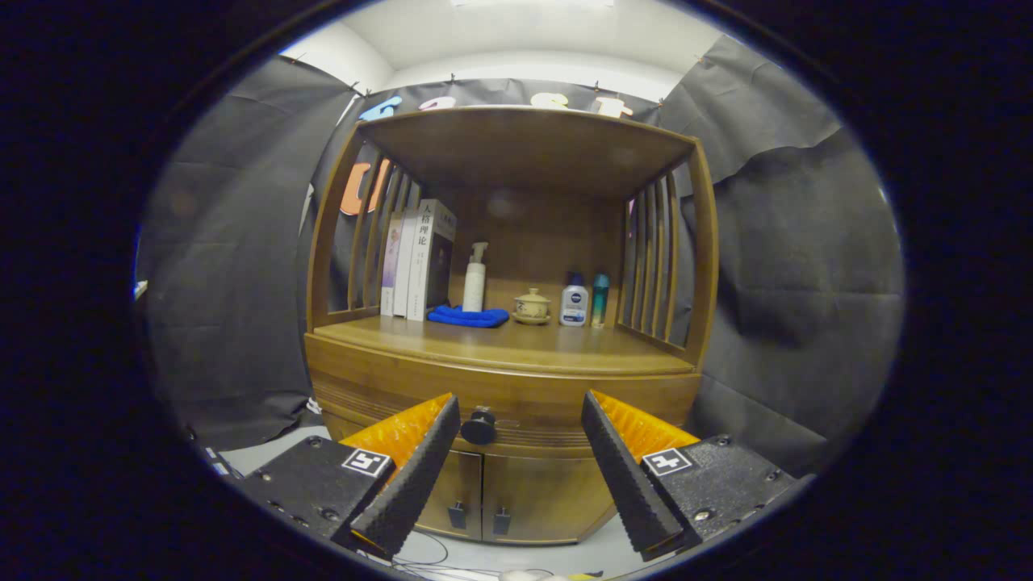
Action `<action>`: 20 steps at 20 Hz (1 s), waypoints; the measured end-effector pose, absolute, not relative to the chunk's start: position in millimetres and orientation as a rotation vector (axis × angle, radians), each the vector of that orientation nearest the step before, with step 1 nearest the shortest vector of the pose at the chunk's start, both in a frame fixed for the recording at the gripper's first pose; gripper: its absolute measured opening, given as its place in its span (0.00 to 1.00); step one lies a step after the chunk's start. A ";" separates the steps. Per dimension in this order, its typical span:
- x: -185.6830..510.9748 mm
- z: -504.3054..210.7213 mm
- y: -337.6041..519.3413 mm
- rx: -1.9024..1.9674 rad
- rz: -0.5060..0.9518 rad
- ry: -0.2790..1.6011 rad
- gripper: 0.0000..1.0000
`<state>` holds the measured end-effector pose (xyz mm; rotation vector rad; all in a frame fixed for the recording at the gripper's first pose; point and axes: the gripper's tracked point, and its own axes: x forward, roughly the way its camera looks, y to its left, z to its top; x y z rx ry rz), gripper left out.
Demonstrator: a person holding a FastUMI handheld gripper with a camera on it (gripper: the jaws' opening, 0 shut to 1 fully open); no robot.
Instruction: Pull open the drawer, take out the items inside it, and place them on the countertop above the cabinet.
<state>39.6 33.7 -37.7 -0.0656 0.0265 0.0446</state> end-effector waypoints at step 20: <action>151.6 -127.1 67.4 -0.045 0.001 0.174 0.74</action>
